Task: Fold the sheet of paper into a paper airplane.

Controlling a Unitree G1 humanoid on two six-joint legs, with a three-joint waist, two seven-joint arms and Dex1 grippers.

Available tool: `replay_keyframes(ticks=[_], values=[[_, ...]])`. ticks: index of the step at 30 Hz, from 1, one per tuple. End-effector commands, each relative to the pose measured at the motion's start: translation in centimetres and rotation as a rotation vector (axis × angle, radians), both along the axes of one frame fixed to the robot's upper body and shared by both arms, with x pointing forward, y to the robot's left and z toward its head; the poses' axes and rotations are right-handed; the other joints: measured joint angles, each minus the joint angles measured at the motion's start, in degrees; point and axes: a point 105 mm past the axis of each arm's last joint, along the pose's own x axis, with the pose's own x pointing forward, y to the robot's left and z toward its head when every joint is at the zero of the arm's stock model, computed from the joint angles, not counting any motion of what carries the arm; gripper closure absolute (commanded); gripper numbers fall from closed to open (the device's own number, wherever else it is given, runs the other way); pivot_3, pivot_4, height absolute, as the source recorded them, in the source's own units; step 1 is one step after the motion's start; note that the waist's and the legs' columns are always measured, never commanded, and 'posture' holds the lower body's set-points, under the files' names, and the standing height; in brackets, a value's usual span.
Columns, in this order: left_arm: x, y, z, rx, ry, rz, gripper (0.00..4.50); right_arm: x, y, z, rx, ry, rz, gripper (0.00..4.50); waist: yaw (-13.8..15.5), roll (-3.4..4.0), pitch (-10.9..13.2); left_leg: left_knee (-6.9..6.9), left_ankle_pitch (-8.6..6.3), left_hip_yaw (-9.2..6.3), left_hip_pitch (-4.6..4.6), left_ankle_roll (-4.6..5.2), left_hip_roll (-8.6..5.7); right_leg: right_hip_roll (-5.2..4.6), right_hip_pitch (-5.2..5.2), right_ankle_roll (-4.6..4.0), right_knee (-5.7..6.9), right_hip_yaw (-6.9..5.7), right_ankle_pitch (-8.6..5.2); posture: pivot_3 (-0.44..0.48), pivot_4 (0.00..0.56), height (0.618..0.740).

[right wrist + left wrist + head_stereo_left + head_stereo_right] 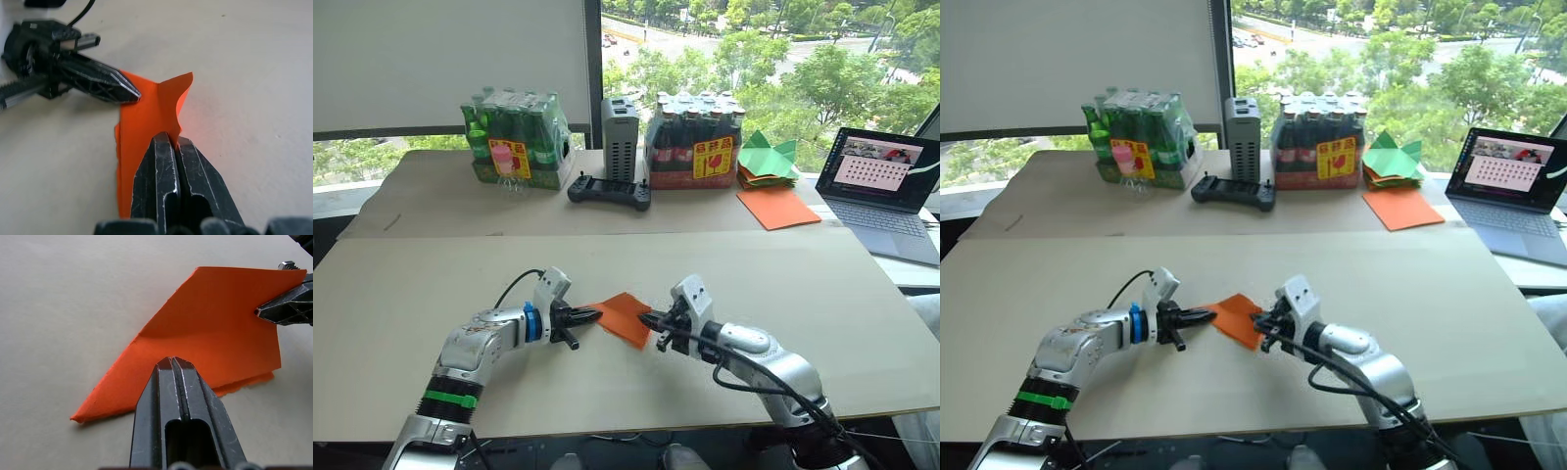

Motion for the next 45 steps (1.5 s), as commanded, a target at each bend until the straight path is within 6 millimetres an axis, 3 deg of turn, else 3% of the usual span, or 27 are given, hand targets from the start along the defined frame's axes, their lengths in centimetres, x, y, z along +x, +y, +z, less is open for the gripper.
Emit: replay_keyframes(ticks=[1, 10, 20, 26, 38, 45], values=[[-0.5, 0.0, -1.2, 0.023, 0.048, 0.004, 4.5, -0.4, 0.6, 0.6, -0.11, -0.225, 0.092, 4.46, 0.0, 0.0, 0.0, 0.0, 0.0, 0.01, 0.0, 0.0, -0.01, -0.01, 0.0, 0.0, 0.0, 0.01, 0.0, 0.0, 0.15, 0.74], [-0.6, 0.2, -1.1, 0.024, 0.048, 0.01, 4.5, 0.2, 0.1, -0.4, -0.406, -0.585, 0.223, 4.46, 0.0, 0.0, 0.0, 0.01, 0.0, 0.02, 0.03, 0.0, -0.01, -0.01, 0.02, 0.0, 0.0, 0.02, 0.01, 0.0, 0.15, 0.74], [-0.6, 0.4, -1.1, 0.025, 0.046, 0.019, 4.5, -0.4, -0.3, -1.2, -0.685, -0.959, 0.475, 4.46, 0.2, 0.0, 0.0, 0.01, 0.0, 0.02, 0.01, 0.0, -0.04, -0.03, 0.02, 0.0, -0.01, 0.02, 0.01, 0.0, 0.15, 0.74], [-0.3, 0.8, -0.5, 0.012, 0.036, 0.034, 4.5, -0.2, -0.7, -2.2, -0.782, -0.987, 0.542, 4.46, 0.1, -0.01, 0.0, 0.01, 0.0, 0.02, 0.1, 0.0, -0.03, -0.03, 0.11, -0.01, -0.02, 0.02, 0.02, 0.0, 0.15, 0.74], [2.3, 0.5, 4.5, -0.203, -0.016, 0.122, 4.5, -0.3, -0.9, -2.9, -0.772, -0.957, 0.551, 4.46, 0.1, -0.05, 0.0, 0.01, -0.03, -0.03, 0.65, 0.05, -0.03, -0.03, 0.78, 0.01, -0.18, -0.03, 0.0, 0.0, 0.15, 0.74], [1.4, -0.9, 4.0, -0.159, -0.007, 0.047, 4.5, -0.3, -0.8, -3.1, -0.768, -0.948, 0.548, 4.46, 0.1, -0.06, 0.0, 0.0, -0.04, -0.03, 0.73, 0.06, -0.03, -0.04, 0.86, 0.01, -0.19, -0.02, 0.0, 0.0, 0.15, 0.74]])
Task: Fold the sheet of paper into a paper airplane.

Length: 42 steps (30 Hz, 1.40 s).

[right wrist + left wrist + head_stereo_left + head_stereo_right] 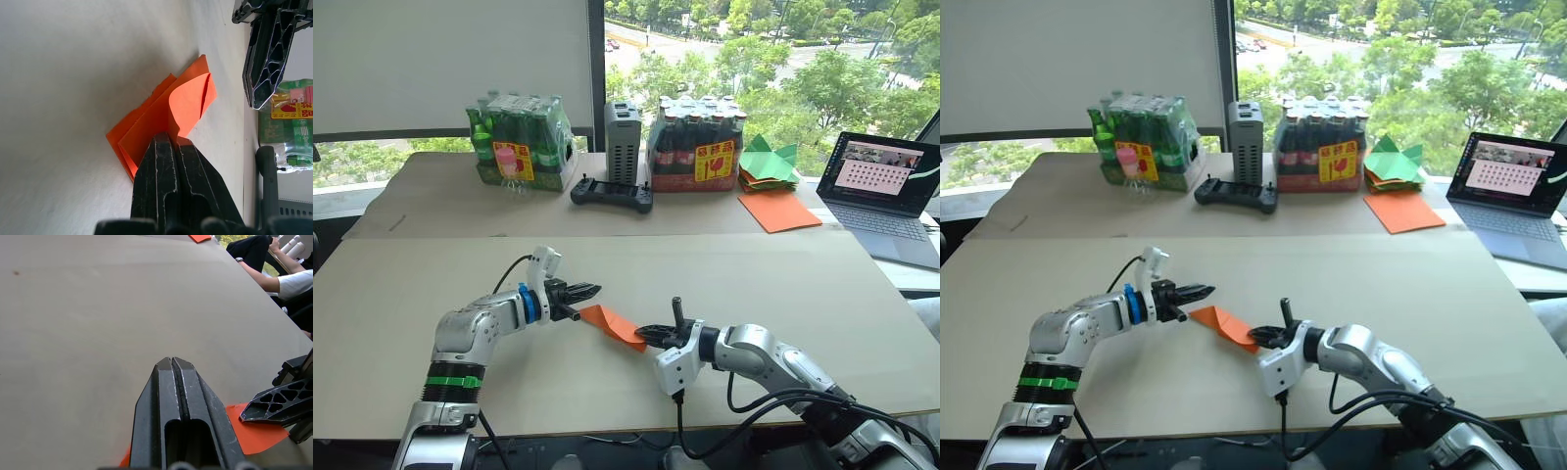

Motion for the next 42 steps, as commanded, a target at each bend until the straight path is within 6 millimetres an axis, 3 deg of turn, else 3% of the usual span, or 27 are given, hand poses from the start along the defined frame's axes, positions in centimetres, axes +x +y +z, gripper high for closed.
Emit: replay_keyframes(ticks=[1, 28, 34, 41, 42], values=[[-0.3, -0.7, 0.5, 0.025, -0.04, -0.045, 4.5, 0.0, -0.8, -1.5, -0.046, 0.042, -0.025, 4.46, 0.0, 0.0, 0.0, 0.0, 0.0, 0.0, 0.0, 0.0, 0.0, 0.0, 0.0, 0.0, 0.0, 0.0, 0.0, 0.0, 0.15, 0.74], [-0.9, -2.2, -3.1, 0.194, -0.043, -0.166, 4.5, -0.2, -1.4, -1.9, -0.044, 0.078, -0.071, 4.46, 0.2, 0.0, 0.0, 0.0, -0.01, 0.01, 0.01, 0.02, -0.01, 0.0, 0.03, 0.01, -0.05, 0.0, -0.01, 0.0, 0.15, 0.74], [-1.0, -2.0, -3.4, 0.199, -0.04, -0.17, 4.5, -0.9, -1.3, -1.8, -0.006, 0.163, -0.065, 2.51, 0.2, 0.0, 0.0, 0.0, -0.03, 0.02, 0.01, 0.04, -0.01, -0.01, 0.04, 0.02, -0.07, 0.02, -0.01, 0.0, 0.15, 0.74], [-0.9, -2.0, -3.4, 0.198, -0.037, -0.168, 4.5, -2.8, 0.6, 0.6, 0.316, 0.519, -0.08, 0.11, 0.0, 0.0, 0.0, 0.0, -0.07, 0.0, 0.05, 0.12, 0.0, 0.01, 0.08, 0.02, -0.06, 0.01, -0.02, 0.0, 0.15, 0.74], [-0.9, -2.1, -3.4, 0.196, -0.037, -0.169, 4.5, -3.1, 0.7, 1.0, 0.351, 0.574, -0.077, 0.02, -0.1, 0.0, 0.0, 0.0, -0.07, 0.0, 0.07, 0.12, 0.0, 0.01, 0.09, 0.03, -0.04, 0.02, -0.02, 0.0, 0.15, 0.74]])
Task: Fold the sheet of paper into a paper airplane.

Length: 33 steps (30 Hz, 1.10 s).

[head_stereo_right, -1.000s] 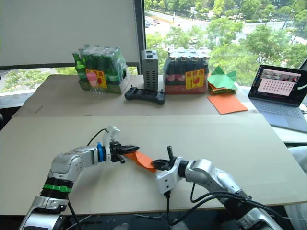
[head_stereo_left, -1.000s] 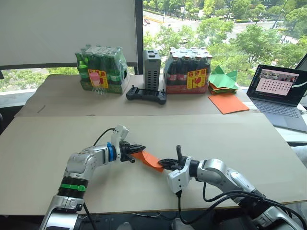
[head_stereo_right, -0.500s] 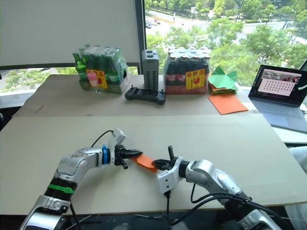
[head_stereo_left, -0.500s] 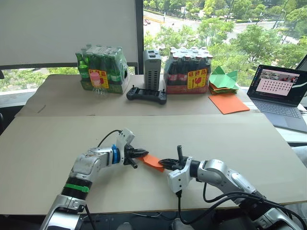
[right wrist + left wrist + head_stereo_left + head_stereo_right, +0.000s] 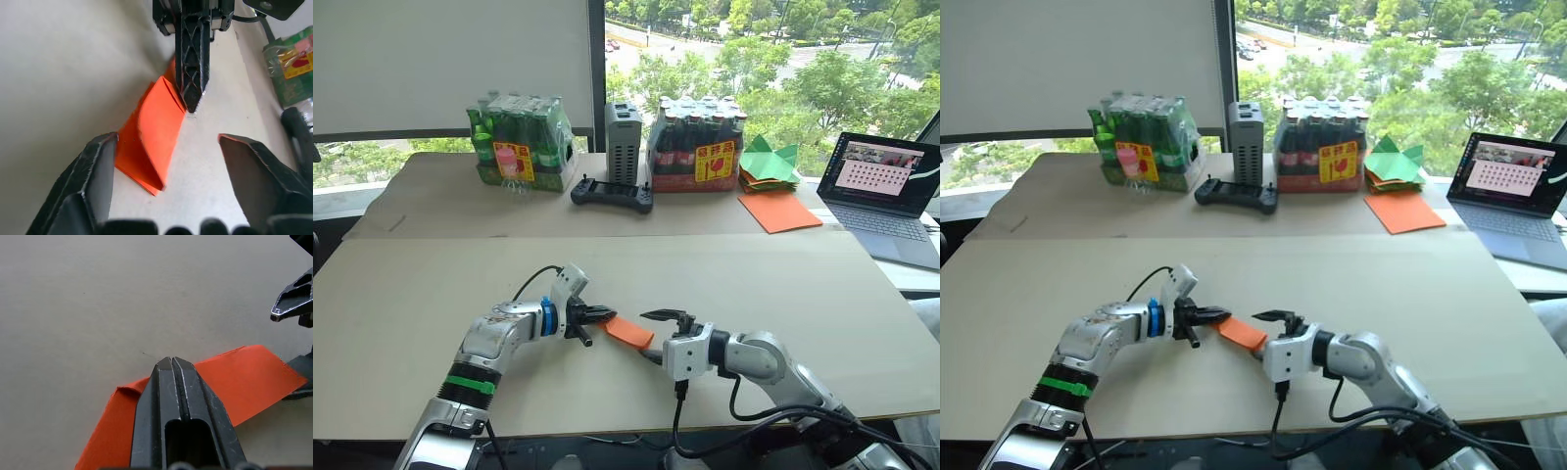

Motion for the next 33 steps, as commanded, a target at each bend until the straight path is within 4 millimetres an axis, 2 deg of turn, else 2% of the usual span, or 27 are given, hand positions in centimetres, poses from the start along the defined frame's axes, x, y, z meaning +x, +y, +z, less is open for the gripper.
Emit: replay_keyframes(ticks=[1, 2, 4, 9, 14, 19, 23, 33], values=[[0.0, 0.0, -0.1, 0.009, -0.001, -0.001, 4.5, -1.7, 1.1, 0.7, 0.114, 0.192, 0.055, 0.02, -0.1, 0.0, 0.0, 0.0, 0.0, 0.0, 0.0, 0.0, 0.01, 0.01, 0.0, 0.0, 0.0, 0.0, 0.0, 0.0, 0.15, 0.74], [0.0, 0.0, -0.1, 0.008, 0.001, -0.001, 4.5, -1.8, 1.2, 1.0, 0.142, 0.233, 0.054, 0.17, -0.1, 0.0, 0.0, 0.0, 0.0, 0.0, 0.0, 0.0, 0.01, 0.02, -0.01, 0.0, 0.01, 0.0, 0.0, 0.0, 0.15, 0.74], [-0.2, 0.0, -0.2, 0.009, 0.001, -0.008, 4.5, -1.6, 1.2, 1.5, 0.206, 0.314, 0.021, 0.74, -0.1, 0.0, 0.0, 0.0, 0.0, -0.02, -0.01, 0.0, 0.01, 0.02, -0.03, 0.0, 0.02, 0.0, 0.0, 0.0, 0.15, 0.74], [-0.2, 0.3, -0.3, 0.014, 0.005, -0.005, 4.5, -0.3, 1.8, 2.4, 0.345, 0.438, -0.101, 2.46, 0.0, 0.01, 0.0, 0.0, 0.0, -0.01, -0.02, 0.0, 0.01, 0.02, -0.05, 0.01, 0.02, 0.0, -0.01, 0.0, 0.15, 0.74], [-0.3, 0.3, -0.3, 0.015, 0.005, -0.004, 4.5, 1.2, 1.9, 2.2, 0.371, 0.457, -0.213, 4.17, 0.0, 0.01, 0.0, 0.0, 0.0, 0.0, -0.05, 0.0, 0.0, 0.01, -0.07, 0.01, 0.02, -0.01, -0.01, 0.0, 0.15, 0.74], [-0.5, 0.3, -0.3, 0.017, 0.003, -0.008, 4.5, 2.2, 2.0, 1.7, 0.351, 0.412, -0.277, 4.17, 0.0, 0.01, 0.0, 0.0, 0.0, 0.0, -0.05, 0.0, 0.01, 0.02, -0.09, 0.02, 0.02, -0.01, -0.02, 0.0, 0.15, 0.74], [-0.6, 0.3, -0.2, 0.013, 0.0, -0.007, 4.5, 3.1, 1.4, -0.2, 0.271, 0.394, -0.353, 4.17, 0.0, 0.01, 0.0, 0.0, 0.0, 0.01, -0.07, 0.0, 0.0, 0.01, -0.1, 0.02, 0.01, -0.01, -0.02, 0.0, 0.15, 0.74], [-1.0, -0.2, -0.1, 0.003, 0.0, -0.013, 4.5, 2.4, 0.6, -2.4, 0.154, 0.416, -0.372, 4.17, 0.0, 0.01, 0.0, -0.01, 0.0, 0.01, -0.07, 0.0, 0.0, 0.01, -0.11, 0.03, 0.02, 0.0, -0.02, 0.0, 0.15, 0.74]])
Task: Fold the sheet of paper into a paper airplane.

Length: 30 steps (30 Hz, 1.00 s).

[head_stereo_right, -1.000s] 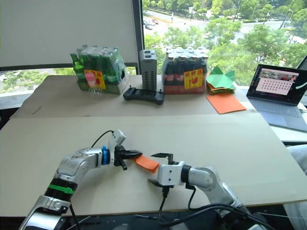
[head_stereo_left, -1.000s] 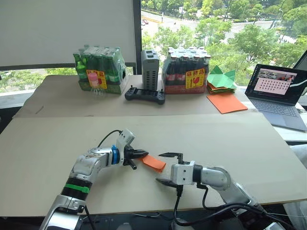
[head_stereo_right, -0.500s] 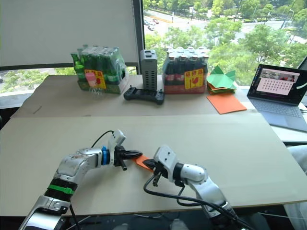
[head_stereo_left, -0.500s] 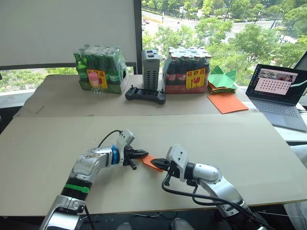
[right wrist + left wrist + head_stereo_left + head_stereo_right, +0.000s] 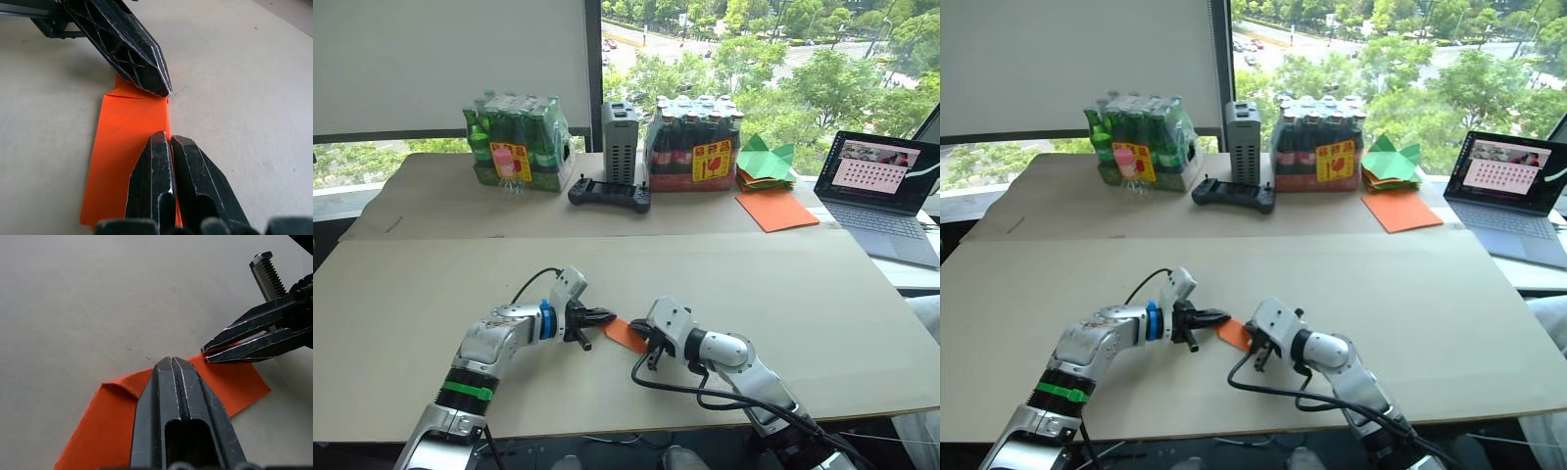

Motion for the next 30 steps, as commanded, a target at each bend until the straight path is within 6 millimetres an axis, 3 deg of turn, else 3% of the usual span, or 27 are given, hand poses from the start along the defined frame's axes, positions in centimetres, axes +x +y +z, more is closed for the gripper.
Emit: replay_keyframes(ticks=[1, 8, 20, 30], values=[[-0.3, -0.1, 0.0, 0.0, 0.002, -0.003, 4.5, -0.7, -0.7, -1.4, -0.058, 0.039, 0.008, 4.17, 0.0, 0.0, 0.0, 0.0, 0.0, 0.0, 0.0, 0.0, 0.0, 0.0, 0.0, 0.0, 0.0, 0.0, 0.0, 0.0, 0.15, 0.74], [-0.3, -0.5, 0.0, -0.007, 0.004, -0.004, 4.5, -1.1, -1.8, -2.3, -0.098, 0.061, -0.013, 4.17, 0.1, 0.0, 0.0, 0.0, 0.0, 0.0, 0.0, 0.0, 0.0, -0.01, 0.03, 0.01, -0.03, 0.0, -0.01, 0.0, 0.15, 0.74], [-0.3, -2.8, 0.5, -0.03, -0.006, -0.051, 4.5, -1.1, -1.6, -2.3, -0.1, 0.056, -0.009, 4.17, 0.1, 0.0, 0.0, 0.0, 0.0, 0.0, 0.01, 0.0, -0.01, -0.01, 0.05, 0.03, -0.05, 0.0, -0.01, 0.0, 0.15, 0.74], [-0.6, -2.7, -0.2, -0.013, 0.01, -0.057, 4.5, -1.2, -1.6, -2.4, -0.105, 0.055, -0.006, 4.17, 0.1, 0.0, 0.0, 0.0, 0.0, 0.0, 0.01, 0.0, 0.0, 0.0, 0.05, 0.03, -0.06, 0.0, -0.02, 0.0, 0.15, 0.74]])
